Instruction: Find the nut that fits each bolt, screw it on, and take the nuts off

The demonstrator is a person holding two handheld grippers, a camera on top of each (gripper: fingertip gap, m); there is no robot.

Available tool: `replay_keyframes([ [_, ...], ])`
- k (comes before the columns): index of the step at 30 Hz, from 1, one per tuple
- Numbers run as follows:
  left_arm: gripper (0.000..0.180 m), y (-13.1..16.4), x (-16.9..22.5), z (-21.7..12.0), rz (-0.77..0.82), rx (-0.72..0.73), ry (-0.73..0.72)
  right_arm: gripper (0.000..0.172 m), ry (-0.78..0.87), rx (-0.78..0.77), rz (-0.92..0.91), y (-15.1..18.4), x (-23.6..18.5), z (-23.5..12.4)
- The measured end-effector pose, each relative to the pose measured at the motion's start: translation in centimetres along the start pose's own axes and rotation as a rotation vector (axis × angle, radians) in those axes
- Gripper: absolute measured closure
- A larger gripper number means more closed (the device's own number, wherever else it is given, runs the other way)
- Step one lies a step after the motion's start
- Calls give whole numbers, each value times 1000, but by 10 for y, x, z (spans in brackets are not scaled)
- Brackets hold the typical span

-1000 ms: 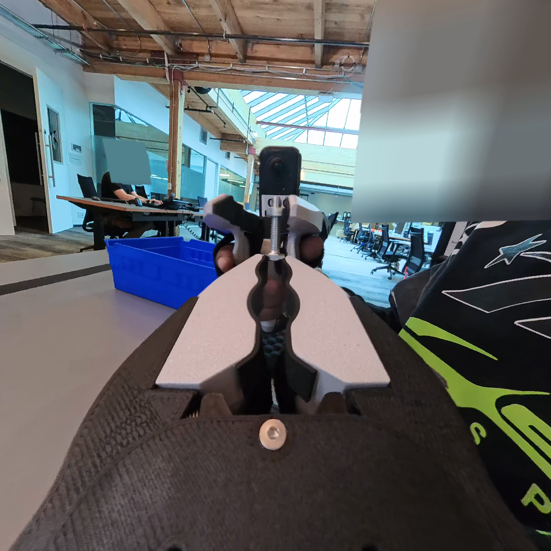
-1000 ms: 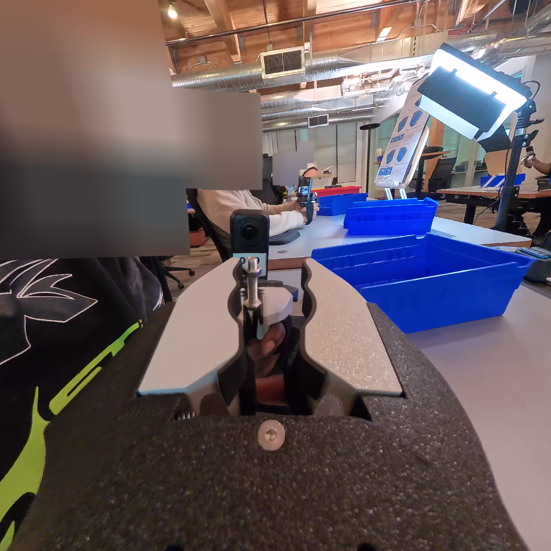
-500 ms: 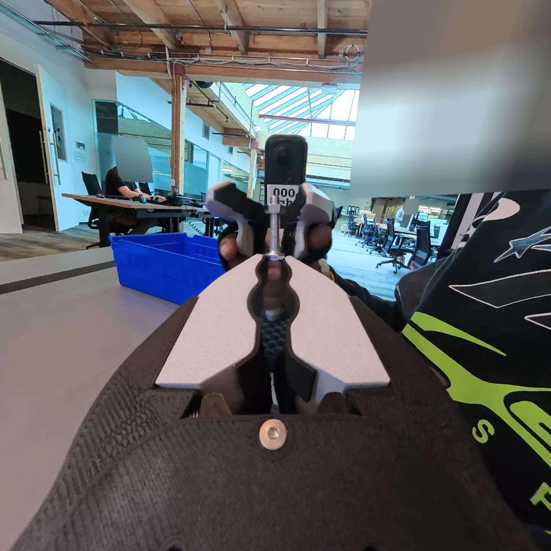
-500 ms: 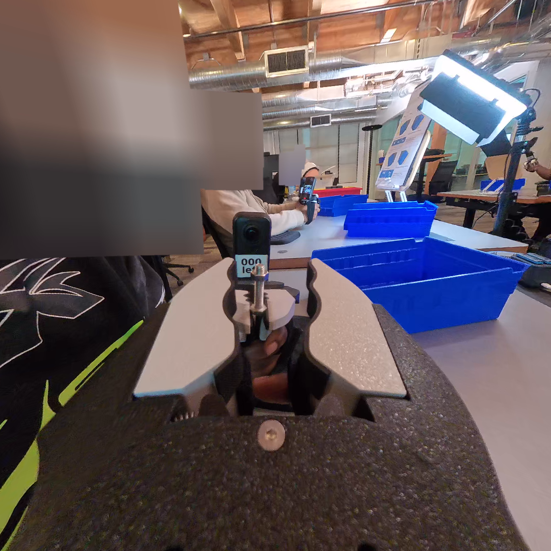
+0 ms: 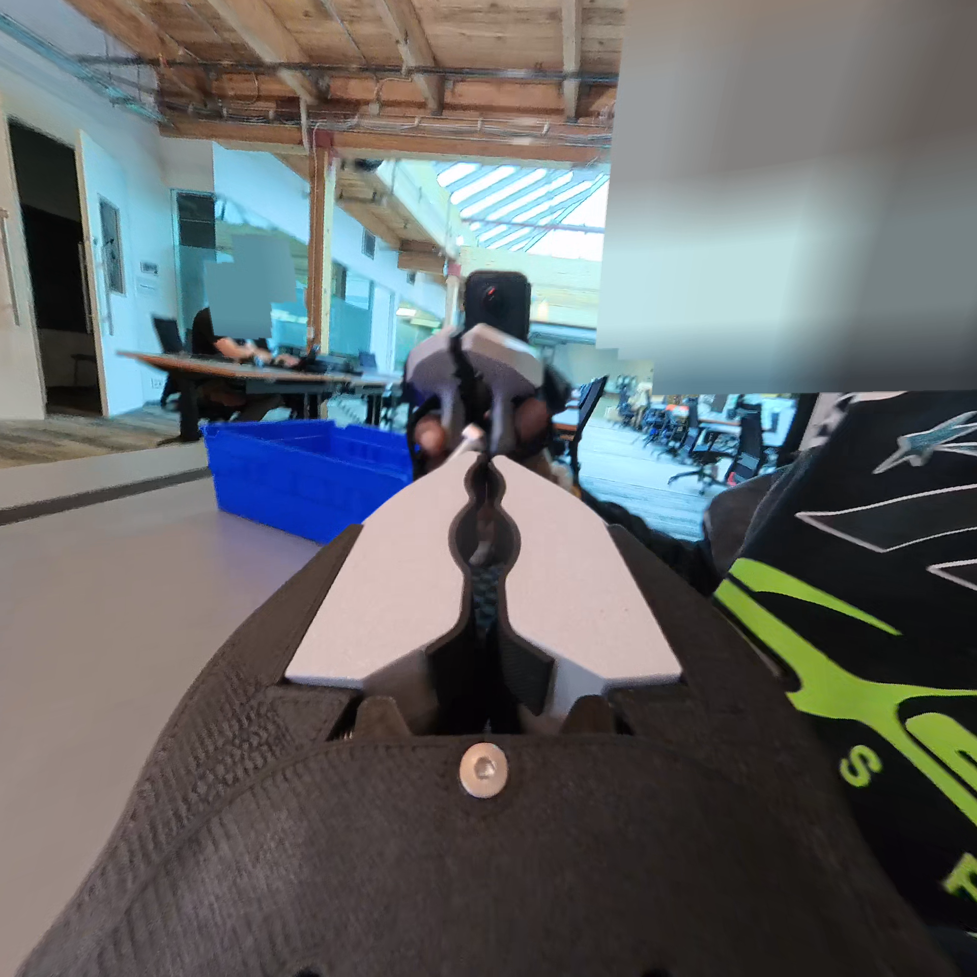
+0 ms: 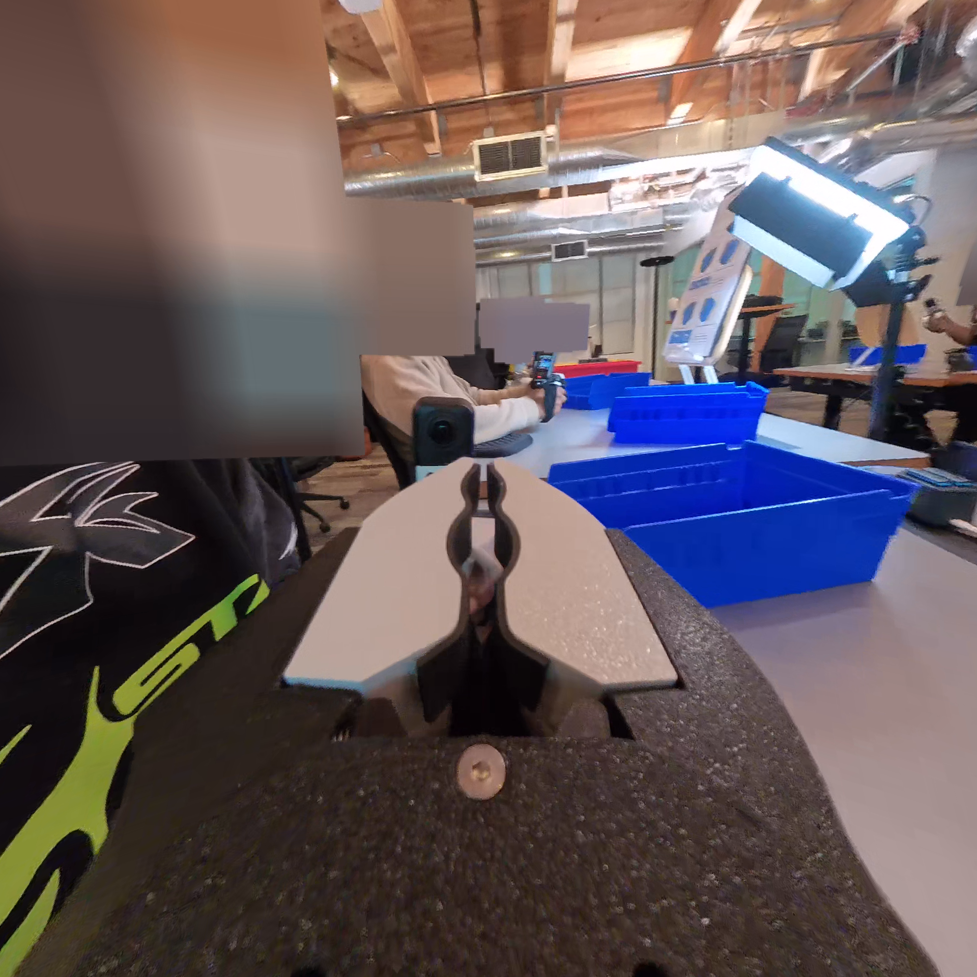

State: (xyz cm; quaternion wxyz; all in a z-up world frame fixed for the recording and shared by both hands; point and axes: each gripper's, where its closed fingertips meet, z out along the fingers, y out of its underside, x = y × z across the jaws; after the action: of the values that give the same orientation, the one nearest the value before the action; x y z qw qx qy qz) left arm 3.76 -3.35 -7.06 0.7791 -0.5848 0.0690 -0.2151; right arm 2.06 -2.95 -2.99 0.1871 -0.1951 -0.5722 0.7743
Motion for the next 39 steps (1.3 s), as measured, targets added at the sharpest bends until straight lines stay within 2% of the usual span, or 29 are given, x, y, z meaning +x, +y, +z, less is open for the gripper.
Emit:
replay_keyframes([
  [3, 180, 20, -24, -4, -25, -115, -117, 167, 33, -108, 43, 28, 13, 1],
  [5, 180, 31, -28, -9, -55, -192, -162, 165, 55, -226, 145, 61, 27, -7],
  [7, 180, 43, -30, -15, -27, -265, -199, 162, 68, -276, 261, 76, 35, -16],
  [9, 180, 48, -32, -20, -9, -282, -234, 158, 76, -293, 284, 74, 37, -21],
  [14, 179, 49, -40, -21, 27, -299, -290, 155, 172, -255, 188, 60, 48, -29],
  [19, 165, 48, -39, -23, 55, -304, -294, 143, 167, -326, 98, 56, 35, -44],
  [22, 159, 49, -36, -27, 98, -343, -287, 139, 92, -496, -23, 66, 4, -67],
  [27, 152, 53, -26, -32, 86, -397, -266, 144, 23, -1015, -135, 120, -33, -123],
  [29, 150, 55, -22, -33, 79, -408, -263, 145, -28, -1154, -157, 136, -44, -132],
  [34, 149, 55, -16, -32, 52, -382, -254, 154, -100, -1350, -233, 157, -45, -131],
  [39, 149, 56, -12, -31, 43, -372, -241, 154, -185, -1472, -234, 173, -45, -136],
])
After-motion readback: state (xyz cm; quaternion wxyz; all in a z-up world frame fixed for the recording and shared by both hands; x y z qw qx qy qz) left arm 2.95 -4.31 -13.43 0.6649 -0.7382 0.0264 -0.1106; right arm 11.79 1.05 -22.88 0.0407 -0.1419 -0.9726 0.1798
